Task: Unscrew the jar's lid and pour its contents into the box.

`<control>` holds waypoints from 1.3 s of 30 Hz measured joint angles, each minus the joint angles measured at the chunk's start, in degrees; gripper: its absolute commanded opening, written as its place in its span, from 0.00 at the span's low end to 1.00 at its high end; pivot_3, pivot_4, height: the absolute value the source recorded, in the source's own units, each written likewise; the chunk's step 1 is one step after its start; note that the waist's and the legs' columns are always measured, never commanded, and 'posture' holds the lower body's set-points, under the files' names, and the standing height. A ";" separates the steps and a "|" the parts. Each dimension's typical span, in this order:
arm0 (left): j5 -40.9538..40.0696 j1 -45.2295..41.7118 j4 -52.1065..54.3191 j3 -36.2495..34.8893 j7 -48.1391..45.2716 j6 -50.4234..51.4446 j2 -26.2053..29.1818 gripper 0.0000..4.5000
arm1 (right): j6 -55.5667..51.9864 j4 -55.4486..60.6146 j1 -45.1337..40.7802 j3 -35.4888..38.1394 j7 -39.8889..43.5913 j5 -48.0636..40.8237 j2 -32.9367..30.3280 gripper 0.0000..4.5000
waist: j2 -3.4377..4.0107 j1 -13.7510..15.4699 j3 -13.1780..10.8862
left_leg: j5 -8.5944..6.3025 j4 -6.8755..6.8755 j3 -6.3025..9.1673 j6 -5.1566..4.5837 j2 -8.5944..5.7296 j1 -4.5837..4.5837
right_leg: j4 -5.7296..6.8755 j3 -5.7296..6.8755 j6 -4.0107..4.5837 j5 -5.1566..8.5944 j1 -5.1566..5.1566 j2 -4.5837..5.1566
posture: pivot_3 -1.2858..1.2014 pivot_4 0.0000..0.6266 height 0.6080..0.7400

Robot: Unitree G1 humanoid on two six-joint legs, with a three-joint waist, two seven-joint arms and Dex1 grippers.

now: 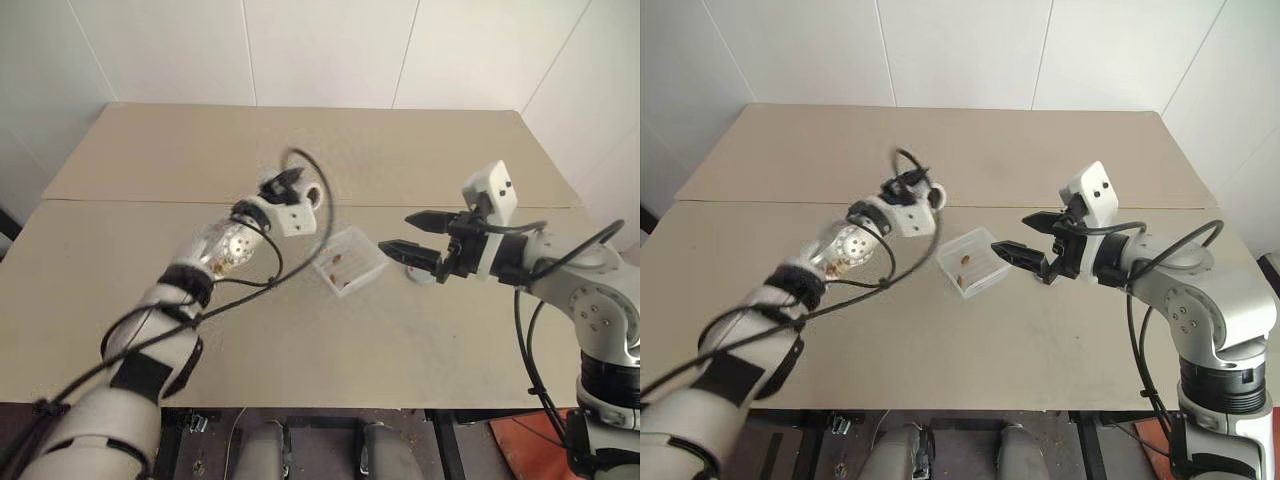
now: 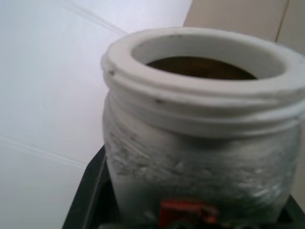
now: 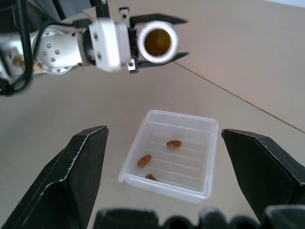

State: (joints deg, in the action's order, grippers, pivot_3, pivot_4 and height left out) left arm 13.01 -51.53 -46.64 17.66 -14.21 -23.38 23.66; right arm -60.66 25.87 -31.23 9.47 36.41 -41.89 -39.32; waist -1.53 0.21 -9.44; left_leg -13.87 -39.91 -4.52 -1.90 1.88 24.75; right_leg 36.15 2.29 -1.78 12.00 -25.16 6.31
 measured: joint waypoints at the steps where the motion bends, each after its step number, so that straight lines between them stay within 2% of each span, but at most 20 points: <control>1: -6.59 3.82 6.53 -3.44 -4.75 6.03 -0.50 0.43 | 0.41 -0.04 -0.03 -0.09 0.02 -0.01 0.39 0.99 | 0.00 -0.05 0.00 | -0.01 -0.02 0.02 -0.01 0.00 -0.01 | -0.01 -0.02 -0.02 -0.01 0.04 0.00 | 0.52 0.24 1.00; 4: -19.13 10.07 20.23 -9.80 -11.39 21.69 -1.64 0.43 | 0.98 -0.49 -0.33 -0.52 0.09 0.03 0.71 0.99 | 0.00 0.14 0.00 | -0.15 -0.12 0.19 -0.26 -0.07 -0.02 | -0.02 -0.01 -0.09 -0.05 0.13 -0.02 | 0.52 0.24 1.00; 7: -27.81 14.20 30.55 -14.54 -13.38 34.36 -2.73 0.43 | 1.43 -0.85 -0.71 -1.50 0.13 0.09 0.91 0.99 | 0.02 0.16 0.01 | -0.20 -0.19 0.52 -0.35 -0.10 -0.18 | -0.01 -0.05 -0.14 -0.10 0.29 -0.03 | 0.52 0.24 1.00; 11: -31.40 18.93 36.18 -17.02 -12.81 42.06 -4.29 0.43 | 1.51 -1.77 -1.42 -2.24 -0.04 0.10 1.50 0.99 | 0.02 0.19 0.01 | -0.24 -0.15 0.57 -0.40 -0.11 -0.70 | -0.26 -0.02 -0.14 -0.09 0.84 -0.03 | 0.52 0.24 1.00; 17: -30.38 23.29 36.76 -17.40 -12.88 42.74 -5.03 0.43 | 1.55 -1.86 -1.74 -2.37 -0.28 0.07 2.10 0.99 | 0.02 0.43 0.01 | -0.20 -0.16 0.61 -0.33 -0.11 -0.85 | -0.12 -0.02 -0.05 -0.15 0.89 -0.04 | 0.52 0.24 1.00; 24: -26.40 26.36 35.45 -16.40 -14.40 36.68 -5.00 0.95 | 1.56 -1.90 -2.04 -2.40 -0.22 0.06 2.11 1.00 | 0.02 0.41 0.01 | -0.20 -0.11 0.59 -0.33 -0.10 -0.95 | -0.14 -0.06 -0.03 -0.15 0.93 -0.05 | 0.52 0.24 1.00; 25: -26.39 26.96 35.49 -16.48 -14.66 36.20 -4.95 0.99 | 1.56 -1.90 -2.04 -2.41 -0.21 0.06 2.11 1.00 | 0.02 0.40 0.01 | -0.20 -0.11 0.59 -0.33 -0.09 -0.95 | -0.15 -0.06 -0.03 -0.15 0.94 -0.05 | 0.52 0.24 1.00; 27: -26.51 28.30 36.59 -16.62 -15.36 36.16 -4.33 0.99 | 1.58 -1.89 -2.04 -2.45 -0.17 0.05 2.14 1.00 | 0.02 0.32 0.01 | -0.20 -0.10 0.59 -0.33 -0.08 -0.94 | -0.16 -0.07 -0.03 -0.16 0.92 -0.05 | 0.52 0.24 1.00; 32: -29.65 37.02 47.84 -20.58 -21.29 38.84 4.69 0.99 | 2.22 -2.02 -1.80 -2.55 0.45 0.15 1.90 1.00 | 0.03 -0.34 0.01 | -0.20 0.00 0.60 -0.31 0.03 -0.95 | -0.14 -0.11 0.00 -0.15 0.84 -0.06 | 0.52 0.24 1.00; 39: -41.79 45.92 58.56 -32.16 -37.11 43.37 19.62 0.99 | 6.75 -2.74 2.85 -1.70 5.61 1.37 -4.24 1.00 | 0.05 0.15 0.01 | -0.21 0.02 0.60 -0.31 0.04 -0.97 | -0.23 -0.09 0.03 -0.11 0.87 -0.02 | 0.52 0.24 1.00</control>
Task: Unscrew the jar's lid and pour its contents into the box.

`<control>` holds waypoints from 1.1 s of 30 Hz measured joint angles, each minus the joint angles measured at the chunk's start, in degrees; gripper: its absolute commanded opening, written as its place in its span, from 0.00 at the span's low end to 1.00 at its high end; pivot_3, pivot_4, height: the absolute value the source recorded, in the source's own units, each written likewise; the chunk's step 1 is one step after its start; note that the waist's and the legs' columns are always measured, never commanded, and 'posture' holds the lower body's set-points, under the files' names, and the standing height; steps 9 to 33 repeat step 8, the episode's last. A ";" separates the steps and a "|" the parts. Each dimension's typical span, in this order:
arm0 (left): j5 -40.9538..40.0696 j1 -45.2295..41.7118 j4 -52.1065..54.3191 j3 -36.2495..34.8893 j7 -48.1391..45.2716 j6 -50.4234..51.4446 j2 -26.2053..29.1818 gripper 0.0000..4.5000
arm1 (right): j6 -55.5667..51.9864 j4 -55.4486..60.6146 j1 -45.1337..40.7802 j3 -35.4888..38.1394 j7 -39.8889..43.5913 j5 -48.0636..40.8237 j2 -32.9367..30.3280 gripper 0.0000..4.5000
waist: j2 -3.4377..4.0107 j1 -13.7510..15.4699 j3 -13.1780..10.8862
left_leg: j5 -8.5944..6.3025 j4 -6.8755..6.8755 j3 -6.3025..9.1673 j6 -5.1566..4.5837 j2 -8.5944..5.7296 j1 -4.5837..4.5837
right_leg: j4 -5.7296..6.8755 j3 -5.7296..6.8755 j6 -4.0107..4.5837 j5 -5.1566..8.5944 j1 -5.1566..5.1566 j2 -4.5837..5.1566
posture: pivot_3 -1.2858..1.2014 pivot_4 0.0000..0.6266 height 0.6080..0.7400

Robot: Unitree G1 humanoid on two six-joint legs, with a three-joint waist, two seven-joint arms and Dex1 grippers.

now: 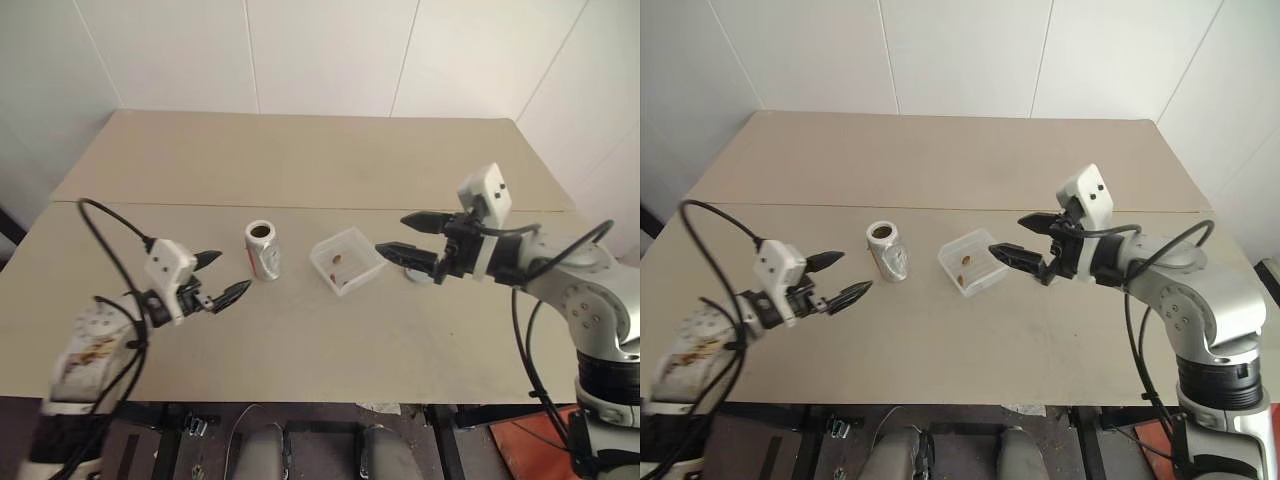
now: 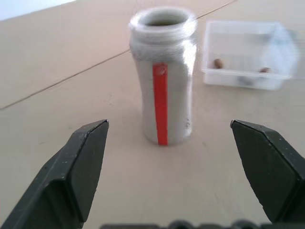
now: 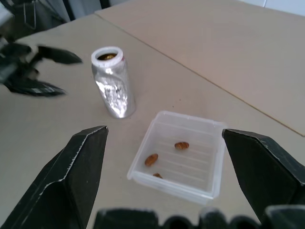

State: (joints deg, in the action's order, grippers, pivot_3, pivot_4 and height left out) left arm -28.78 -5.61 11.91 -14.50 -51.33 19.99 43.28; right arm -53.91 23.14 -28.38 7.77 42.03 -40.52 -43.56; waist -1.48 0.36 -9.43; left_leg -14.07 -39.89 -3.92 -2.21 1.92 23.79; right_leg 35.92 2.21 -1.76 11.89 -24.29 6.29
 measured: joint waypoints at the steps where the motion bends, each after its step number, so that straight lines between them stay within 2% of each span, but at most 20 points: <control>1: -2.07 0.45 0.47 -2.10 -2.32 0.42 1.69 0.99 | 2.41 -0.09 1.93 0.18 2.03 1.03 -1.78 1.00 | 0.01 0.20 -0.01 | 0.00 0.00 -0.01 0.00 0.00 0.00 | -0.01 0.01 0.00 0.01 -0.01 0.00 | 0.52 0.24 1.00; 5: -6.69 2.21 1.88 -6.83 -9.52 0.97 5.33 0.99 | 12.48 -2.67 8.53 2.36 11.00 3.93 -5.99 1.00 | 0.01 0.28 0.00 | 0.00 0.01 -0.07 0.00 -0.01 -0.04 | -0.05 -0.01 -0.01 0.03 0.04 -0.01 | 0.52 0.24 1.00; 8: -7.15 2.65 1.82 -6.89 -11.13 0.83 5.64 0.99 | 18.34 -5.11 11.51 2.51 15.27 5.96 -6.65 1.00 | 0.01 0.24 0.00 | 0.02 0.01 -0.10 0.03 0.02 -0.07 | -0.04 -0.02 0.02 0.05 0.03 -0.10 | 0.52 0.24 1.00; 33: -7.15 2.65 1.82 -6.89 -11.13 0.83 5.64 0.99 | 18.34 -5.11 11.51 2.51 15.27 5.96 -6.65 1.00 | 0.01 0.24 0.00 | 0.02 0.01 -0.10 0.03 0.02 -0.07 | -0.04 -0.02 0.02 0.05 0.03 -0.10 | 0.52 0.24 1.00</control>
